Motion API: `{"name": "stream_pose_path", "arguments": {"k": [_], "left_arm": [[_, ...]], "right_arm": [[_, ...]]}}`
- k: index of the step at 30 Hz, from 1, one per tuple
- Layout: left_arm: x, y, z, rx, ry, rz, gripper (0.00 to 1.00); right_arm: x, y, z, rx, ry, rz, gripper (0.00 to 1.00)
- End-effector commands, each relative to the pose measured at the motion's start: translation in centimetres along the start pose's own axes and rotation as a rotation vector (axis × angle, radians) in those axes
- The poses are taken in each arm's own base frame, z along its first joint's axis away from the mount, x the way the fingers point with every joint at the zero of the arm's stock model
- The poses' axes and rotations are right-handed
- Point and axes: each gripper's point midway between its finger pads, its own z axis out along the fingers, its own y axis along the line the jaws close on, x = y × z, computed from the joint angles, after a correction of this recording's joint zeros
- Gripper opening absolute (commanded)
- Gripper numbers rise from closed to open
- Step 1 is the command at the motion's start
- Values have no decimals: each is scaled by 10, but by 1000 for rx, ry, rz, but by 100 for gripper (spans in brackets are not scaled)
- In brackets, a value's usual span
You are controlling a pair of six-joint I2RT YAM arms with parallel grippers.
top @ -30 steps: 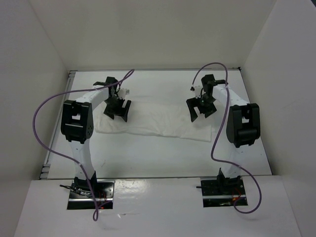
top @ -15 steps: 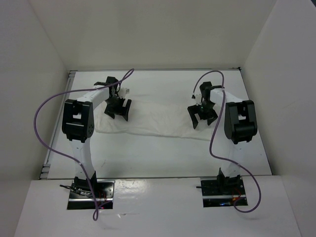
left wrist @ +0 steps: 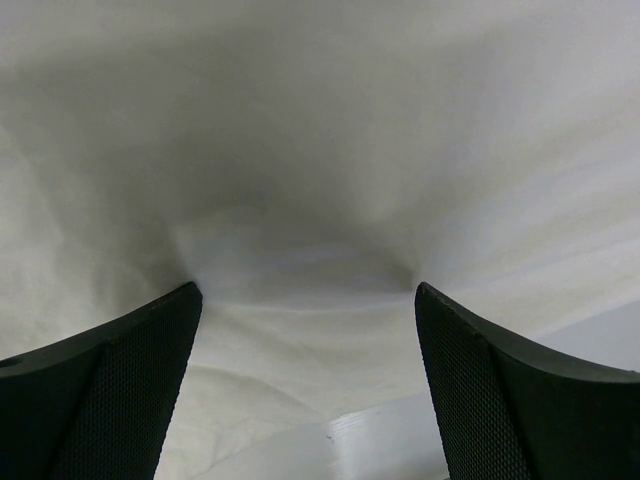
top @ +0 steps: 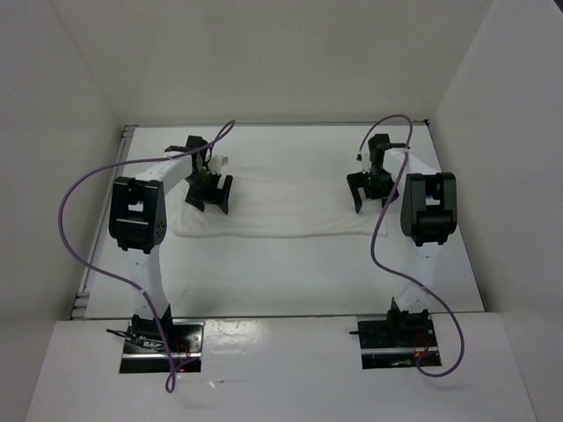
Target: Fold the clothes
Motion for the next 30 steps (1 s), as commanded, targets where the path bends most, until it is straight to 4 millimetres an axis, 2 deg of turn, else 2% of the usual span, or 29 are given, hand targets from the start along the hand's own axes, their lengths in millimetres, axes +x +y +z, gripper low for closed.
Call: {"name": "stream_pose_path", "arguments": {"k": [1, 4, 8, 10, 11, 12, 13, 14, 16, 17, 18, 20, 21, 22, 25, 26, 30], "left_arm": [[7, 15, 25, -7, 24, -17, 94], [5, 15, 27, -7, 24, -17, 94], [2, 15, 26, -7, 24, -17, 95], [0, 15, 24, -7, 24, -17, 95], [-2, 17, 17, -10, 16, -24, 95], [-10, 16, 10, -12, -9, -18, 95], [-8, 20, 3, -15, -10, -30, 95], [-15, 20, -14, -9, -46, -35, 95], [-25, 21, -33, -17, -91, -14, 97], [-26, 24, -46, -23, -113, -22, 98], [-32, 28, -56, -30, -141, -27, 98], [-30, 27, -65, -41, -152, -14, 99], [-26, 27, -62, -40, -140, -8, 99], [-17, 27, -58, -38, -125, -12, 99], [0, 22, -47, 1, -85, -12, 99], [-1, 20, -47, 11, -101, -8, 99], [13, 17, -38, 34, -80, 5, 99]], "right_arm": [[-33, -49, 13, 122, -99, 23, 99], [-44, -67, 6, 167, -124, 37, 99], [-49, -75, 11, 203, -115, 18, 99], [-58, -78, 4, 209, -141, 20, 99], [-56, -77, 4, 208, -130, 8, 99], [-65, -79, -6, 215, -163, 10, 99], [-64, -79, -8, 214, -155, 10, 99], [-62, -78, -15, 213, -152, 10, 99], [-73, -76, -38, 199, -206, 9, 99], [-79, -69, -55, 189, -236, -2, 99], [-80, -69, -62, 192, -252, -1, 99], [-87, -55, -76, 168, -285, -24, 99], [-89, -54, -85, 162, -301, -25, 99], [-93, -44, -93, 141, -326, -42, 99], [-95, -27, -97, 101, -338, -60, 99], [-97, -17, -97, 83, -342, -78, 99], [-97, 12, -82, 18, -323, -119, 99]]}}
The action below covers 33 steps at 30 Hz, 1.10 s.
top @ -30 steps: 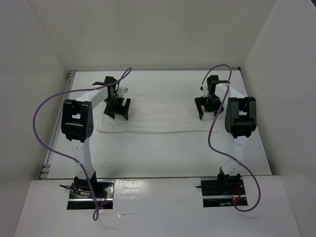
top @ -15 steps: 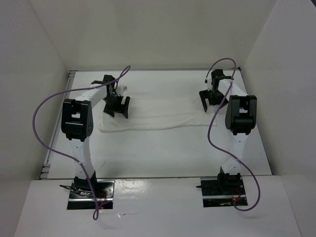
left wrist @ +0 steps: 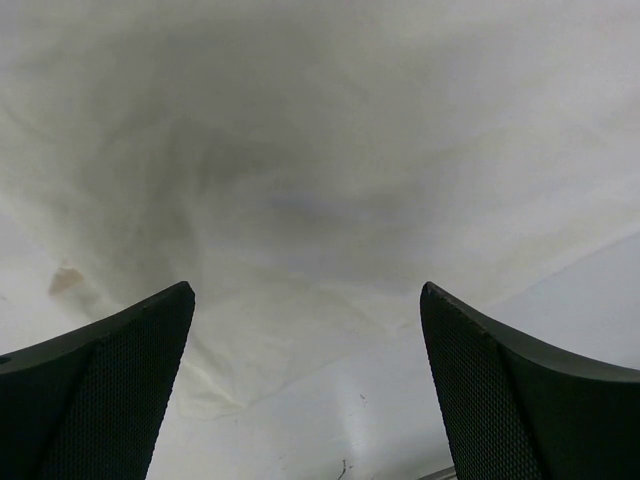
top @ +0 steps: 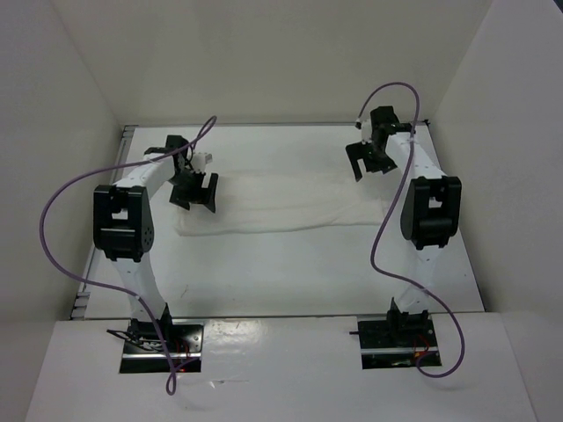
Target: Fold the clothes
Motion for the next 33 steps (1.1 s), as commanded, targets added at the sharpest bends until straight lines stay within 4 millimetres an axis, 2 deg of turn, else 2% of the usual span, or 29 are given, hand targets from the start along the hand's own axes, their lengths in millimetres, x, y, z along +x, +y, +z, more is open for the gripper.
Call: {"name": "stream_pose_path", "arguments": {"k": [1, 3, 4, 8, 10, 12, 19, 21, 27, 33], "left_arm": [[11, -8, 3, 41, 10, 36, 99], [26, -8, 10, 46, 50, 24, 99], [32, -8, 12, 48, 64, 20, 99], [54, -3, 23, 34, 114, 17, 99], [56, -1, 25, 25, 114, 18, 99], [67, -2, 29, 29, 142, 10, 99], [67, 3, 27, 15, 133, 4, 99], [67, 3, 27, 15, 133, 4, 99], [78, 4, 25, 9, 161, 7, 99], [87, 14, 22, -12, 180, 17, 99]], "right_arm": [[-14, 33, -6, -81, -32, -39, 99], [-6, 41, 1, -93, -7, -53, 99], [-10, 45, 1, -94, -20, -61, 99], [7, 47, 17, -93, 32, -61, 99], [11, 48, 24, -96, 45, -61, 99], [15, 49, 29, -98, 55, -61, 99], [42, 49, 58, -85, 118, -72, 99], [51, 44, 67, -68, 145, -65, 99], [61, 30, 80, -48, 155, -38, 99], [69, 8, 83, -17, 172, -7, 99]]}}
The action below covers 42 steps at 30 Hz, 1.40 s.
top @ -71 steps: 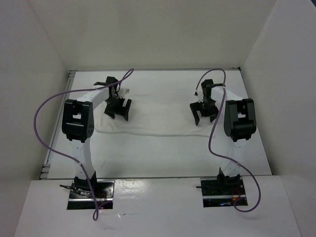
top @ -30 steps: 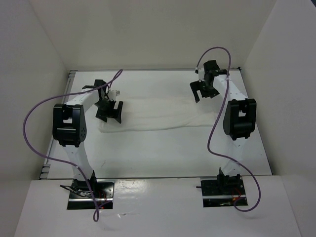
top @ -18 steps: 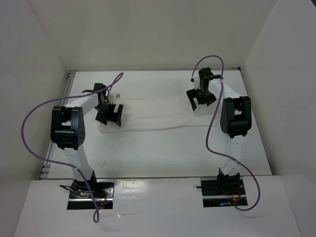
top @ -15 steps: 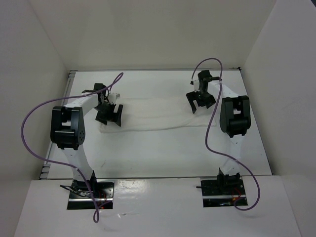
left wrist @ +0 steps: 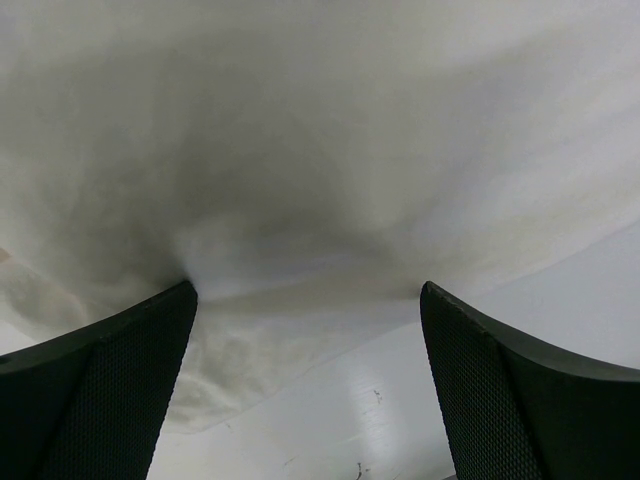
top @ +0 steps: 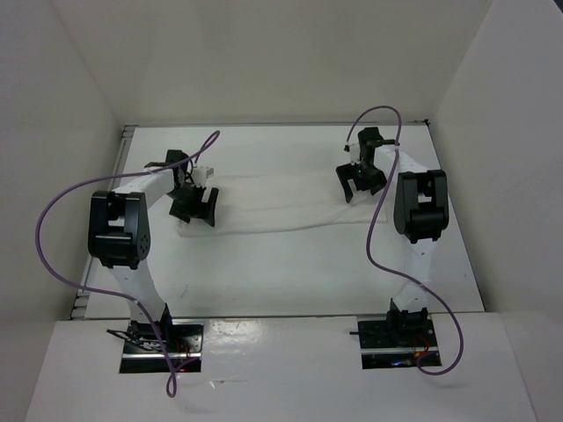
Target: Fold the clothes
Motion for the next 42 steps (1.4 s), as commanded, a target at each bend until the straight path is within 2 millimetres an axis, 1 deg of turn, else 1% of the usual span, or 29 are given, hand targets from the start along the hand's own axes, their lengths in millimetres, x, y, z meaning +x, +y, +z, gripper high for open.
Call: {"name": "stream_pose_path", "arguments": {"k": [1, 3, 4, 8, 10, 11, 12, 14, 15, 21, 24, 25, 27, 30, 31, 32, 33, 34, 35, 36, 37, 38, 39, 40, 41, 42], "left_arm": [[45, 13, 7, -15, 142, -42, 99], [46, 17, 6, -17, 140, -45, 99], [48, 20, 4, -17, 146, -58, 99], [55, 24, 3, -14, 160, -60, 99], [56, 27, 0, -15, 158, -60, 99], [62, 28, -1, -12, 173, -73, 99], [60, 30, -4, -15, 161, -70, 99], [63, 29, -8, -12, 168, -60, 99], [67, 31, -8, -11, 175, -60, 99], [83, 27, -14, 14, 234, -16, 99], [85, 36, -30, -11, 242, 17, 99], [87, 45, -32, -31, 247, 17, 99], [87, 54, -41, -39, 251, 31, 99], [86, 62, -51, -35, 253, 45, 99], [84, 65, -56, -27, 240, 40, 99], [72, 67, -62, -21, 204, 45, 99], [68, 69, -67, -14, 191, 46, 99], [51, 72, -77, -11, 135, 41, 99], [41, 73, -81, -11, 102, 48, 99], [35, 74, -88, -5, 78, 31, 99], [25, 73, -92, 2, 46, 38, 99], [11, 68, -98, 26, -6, 32, 99], [3, 65, -100, 39, -36, 15, 99], [-1, 62, -97, 60, -50, 4, 99], [-12, 59, -93, 95, -96, -1, 99], [-19, 56, -93, 111, -124, -35, 99]], "right_arm": [[18, -33, 22, 76, 34, 33, 99], [18, -33, 22, 76, 34, 33, 99], [14, -34, 21, 78, 25, 33, 99], [14, -36, 21, 87, 27, 33, 99], [14, -36, 21, 87, 27, 33, 99], [14, -36, 21, 87, 27, 33, 99], [14, -36, 21, 87, 27, 33, 99], [14, -36, 21, 87, 27, 33, 99], [14, -36, 21, 87, 27, 33, 99], [11, -37, 19, 89, 19, 33, 99], [11, -37, 19, 89, 19, 33, 99], [11, -37, 19, 89, 19, 33, 99], [12, -36, 17, 89, 19, 33, 99], [12, -35, 17, 80, 16, 33, 99], [12, -35, 17, 80, 16, 33, 99], [12, -35, 17, 80, 16, 33, 99], [12, -35, 17, 80, 16, 33, 99], [10, -35, 14, 83, 7, 33, 99], [9, -35, 8, 83, 4, 33, 99], [3, -34, 4, 78, -16, 33, 99], [-1, -35, -3, 80, -25, 32, 99], [-4, -31, -14, 61, -43, 32, 99], [-12, -31, -22, 56, -72, 30, 99], [-17, -30, -32, 50, -90, 20, 99], [-20, -28, -46, 46, -111, 19, 99], [-23, -27, -52, 40, -129, 8, 99]]}}
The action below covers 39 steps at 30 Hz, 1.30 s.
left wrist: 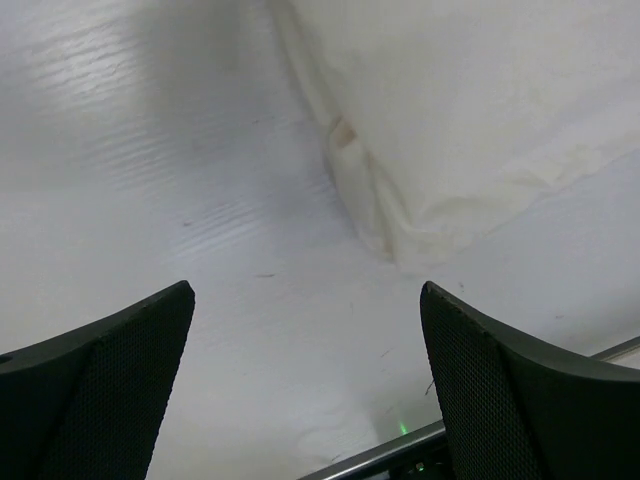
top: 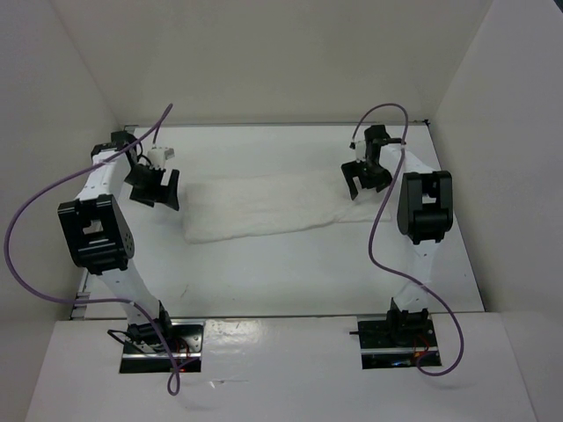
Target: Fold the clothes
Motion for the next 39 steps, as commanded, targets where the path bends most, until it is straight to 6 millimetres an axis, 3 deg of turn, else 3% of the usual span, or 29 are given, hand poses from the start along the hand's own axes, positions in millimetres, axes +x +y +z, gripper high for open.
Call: {"name": "stream_pose_path", "arguments": {"k": [1, 3, 6, 10, 17, 19, 25, 30, 34, 39], "left_arm": [[-17, -22, 10, 145, -75, -74, 99], [-23, -30, 28, 224, -96, -131, 99], [-25, -36, 53, 308, -109, -182, 99], [-28, -27, 82, 313, -128, -213, 99], [-25, -21, 102, 312, -128, -221, 97], [-22, -21, 107, 315, -118, -235, 92], [11, -32, 121, 344, -43, -260, 82], [27, -31, 129, 327, 2, -278, 81], [17, -22, 121, 279, -7, -263, 81], [-6, -15, 83, 197, -69, -221, 84]], "right_arm": [[-26, -8, -51, 27, -122, -22, 99], [-30, -7, -65, 25, -148, -36, 99], [-22, -6, -66, 25, -145, -45, 99], [-14, -3, -71, 25, -147, -45, 99], [-10, -3, -77, 14, -161, -39, 99], [-10, -7, -81, 20, -170, -31, 99], [-5, -11, -79, 30, -158, -21, 99], [-1, -11, -73, 25, -140, -20, 99], [-1, -11, -68, 22, -130, -20, 99], [0, -17, -59, 53, -116, -17, 99]]}}
